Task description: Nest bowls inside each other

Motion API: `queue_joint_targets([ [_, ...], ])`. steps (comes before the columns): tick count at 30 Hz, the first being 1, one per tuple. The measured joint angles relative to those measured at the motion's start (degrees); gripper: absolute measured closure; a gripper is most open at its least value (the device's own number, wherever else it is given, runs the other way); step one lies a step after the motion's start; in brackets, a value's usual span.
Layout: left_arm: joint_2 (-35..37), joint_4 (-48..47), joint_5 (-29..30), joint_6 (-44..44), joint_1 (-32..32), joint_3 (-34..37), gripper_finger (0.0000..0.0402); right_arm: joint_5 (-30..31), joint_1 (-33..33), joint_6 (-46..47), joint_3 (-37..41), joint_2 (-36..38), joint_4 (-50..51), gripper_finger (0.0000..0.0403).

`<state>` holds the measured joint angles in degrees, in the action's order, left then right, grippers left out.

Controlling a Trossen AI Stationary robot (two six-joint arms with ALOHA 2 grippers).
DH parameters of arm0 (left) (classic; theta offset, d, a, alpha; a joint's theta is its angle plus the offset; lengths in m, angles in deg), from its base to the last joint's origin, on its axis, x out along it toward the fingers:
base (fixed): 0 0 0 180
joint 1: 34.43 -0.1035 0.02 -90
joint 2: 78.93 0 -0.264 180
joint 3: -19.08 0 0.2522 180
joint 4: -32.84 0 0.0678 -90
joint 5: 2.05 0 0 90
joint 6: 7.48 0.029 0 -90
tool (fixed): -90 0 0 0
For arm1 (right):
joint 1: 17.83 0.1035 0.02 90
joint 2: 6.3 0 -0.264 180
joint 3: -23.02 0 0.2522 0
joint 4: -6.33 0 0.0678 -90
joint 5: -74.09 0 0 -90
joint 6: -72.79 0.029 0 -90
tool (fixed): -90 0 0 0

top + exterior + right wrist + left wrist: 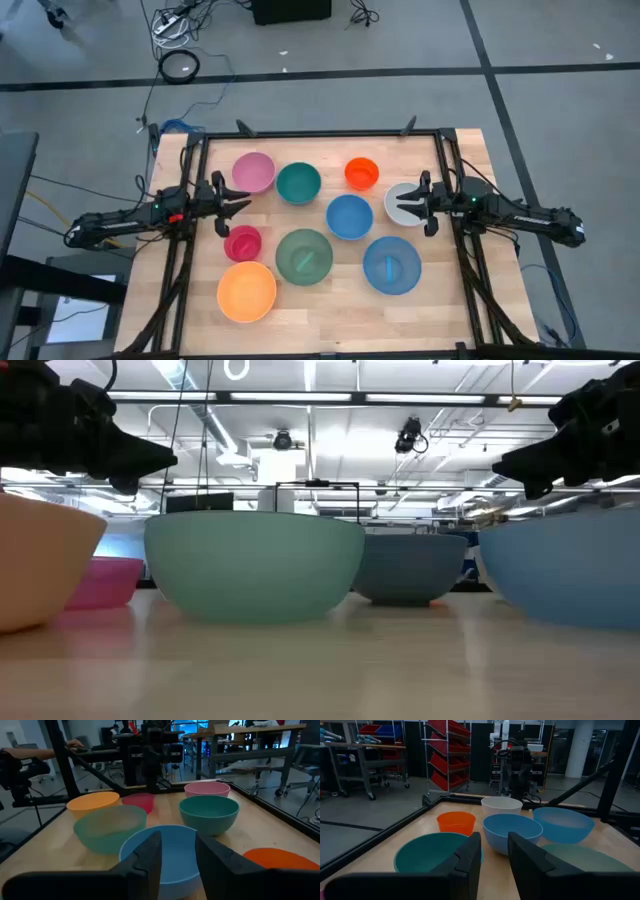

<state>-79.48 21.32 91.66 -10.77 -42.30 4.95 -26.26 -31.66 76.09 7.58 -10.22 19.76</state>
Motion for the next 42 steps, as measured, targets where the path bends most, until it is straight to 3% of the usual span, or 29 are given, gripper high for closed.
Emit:
queue_joint_targets([
  [42,0.01,0.00,-0.01,0.02,0.00,0.00,0.0296,0.02,-0.01,-0.47,0.01,0.00,-1.59,0.0295],
])
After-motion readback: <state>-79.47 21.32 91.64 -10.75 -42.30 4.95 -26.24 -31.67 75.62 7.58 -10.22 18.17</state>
